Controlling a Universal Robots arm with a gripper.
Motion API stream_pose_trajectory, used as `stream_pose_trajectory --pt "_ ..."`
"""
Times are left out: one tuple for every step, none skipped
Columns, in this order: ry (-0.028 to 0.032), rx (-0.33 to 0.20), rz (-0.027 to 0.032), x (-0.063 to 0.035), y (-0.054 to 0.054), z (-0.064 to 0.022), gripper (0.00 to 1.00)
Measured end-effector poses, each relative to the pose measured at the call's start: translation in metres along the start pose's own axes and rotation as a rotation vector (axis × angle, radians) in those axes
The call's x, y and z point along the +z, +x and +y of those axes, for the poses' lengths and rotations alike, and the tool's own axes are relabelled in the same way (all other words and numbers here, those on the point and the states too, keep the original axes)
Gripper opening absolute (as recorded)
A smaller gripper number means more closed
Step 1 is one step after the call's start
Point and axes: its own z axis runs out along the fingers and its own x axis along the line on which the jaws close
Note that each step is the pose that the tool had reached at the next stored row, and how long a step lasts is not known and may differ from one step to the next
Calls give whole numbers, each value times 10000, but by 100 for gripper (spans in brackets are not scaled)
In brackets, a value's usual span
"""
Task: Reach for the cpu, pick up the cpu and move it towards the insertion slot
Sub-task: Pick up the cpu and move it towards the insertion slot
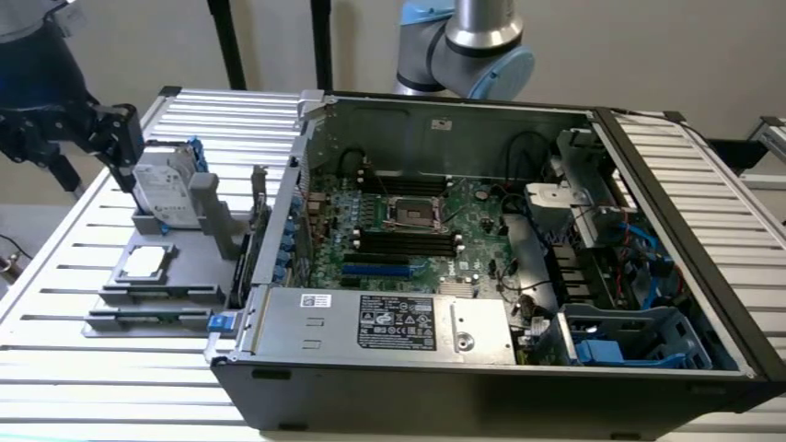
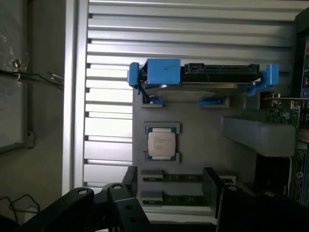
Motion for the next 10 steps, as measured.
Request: stream_pose_trajectory --pt "-1 0 -1 17 -1 0 65" --pt "0 0 -1 35 -2 -1 65" --pt "-1 0 -1 55 -3 -2 65" --pt "-1 0 -1 73 -3 -3 65" --pt "0 -1 0 91 -4 -3 65" --pt "0 -1 -1 108 -4 -4 65" --pt "0 -1 0 126 -4 -5 65" --pt "-1 -1 -1 144 -4 -5 65" --pt "0 -1 1 162 -4 -6 65" --pt "0 -1 0 180 -4 -7 65"
